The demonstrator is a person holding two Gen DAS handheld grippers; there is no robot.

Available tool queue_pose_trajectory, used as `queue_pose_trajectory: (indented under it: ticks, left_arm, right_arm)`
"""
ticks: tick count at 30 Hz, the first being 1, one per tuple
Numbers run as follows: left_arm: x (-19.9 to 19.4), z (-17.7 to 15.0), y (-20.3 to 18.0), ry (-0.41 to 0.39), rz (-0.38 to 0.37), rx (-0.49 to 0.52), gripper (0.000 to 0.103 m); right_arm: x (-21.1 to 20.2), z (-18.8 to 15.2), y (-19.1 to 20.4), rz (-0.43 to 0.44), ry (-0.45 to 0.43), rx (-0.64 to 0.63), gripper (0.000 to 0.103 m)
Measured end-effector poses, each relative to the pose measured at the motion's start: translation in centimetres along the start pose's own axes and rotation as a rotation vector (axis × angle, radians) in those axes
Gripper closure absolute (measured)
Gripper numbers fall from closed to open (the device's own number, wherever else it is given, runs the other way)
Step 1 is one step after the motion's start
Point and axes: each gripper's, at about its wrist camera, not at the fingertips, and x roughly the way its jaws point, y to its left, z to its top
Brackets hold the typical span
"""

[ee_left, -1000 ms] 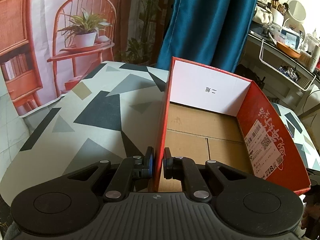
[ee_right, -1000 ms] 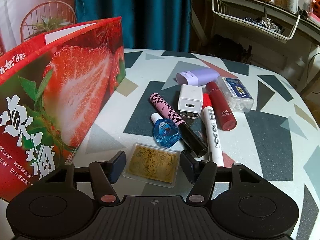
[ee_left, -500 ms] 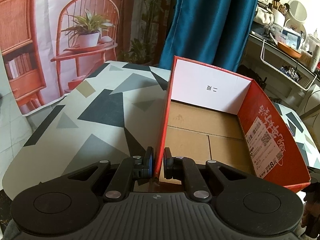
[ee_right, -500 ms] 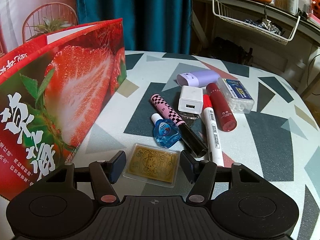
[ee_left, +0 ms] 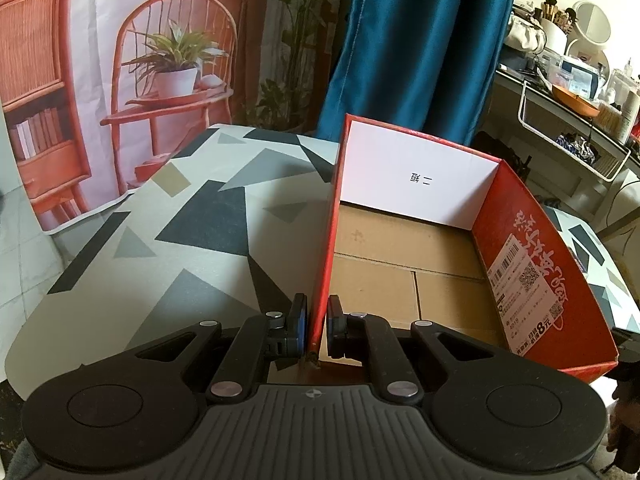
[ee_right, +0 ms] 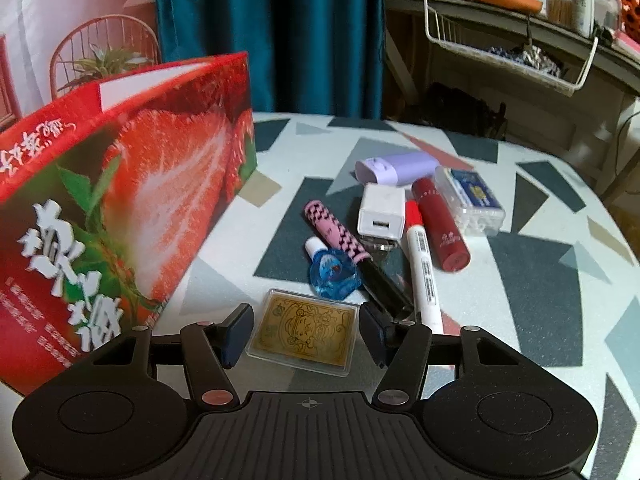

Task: Organize rigid objects
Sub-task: 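Carry the gold card into the red box and release it with the right gripper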

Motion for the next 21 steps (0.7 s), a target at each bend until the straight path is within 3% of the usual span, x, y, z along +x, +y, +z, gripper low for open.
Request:
queue_pose_trajectory:
  ticks: [10,21]
  left_arm:
    - [0.0,-0.1,0.3,-0.002,-0.015,-0.006,0.093]
    - [0.2,-0.1,0.4,-0.004,-0.023,-0.004,0.093]
  right_arm:
    - [-3.2,2.3,0.3,0.001,-0.099,-0.038,0.048]
    - [-6.0,9.0,2.8,0.083,-0.236,-0.177,0.048]
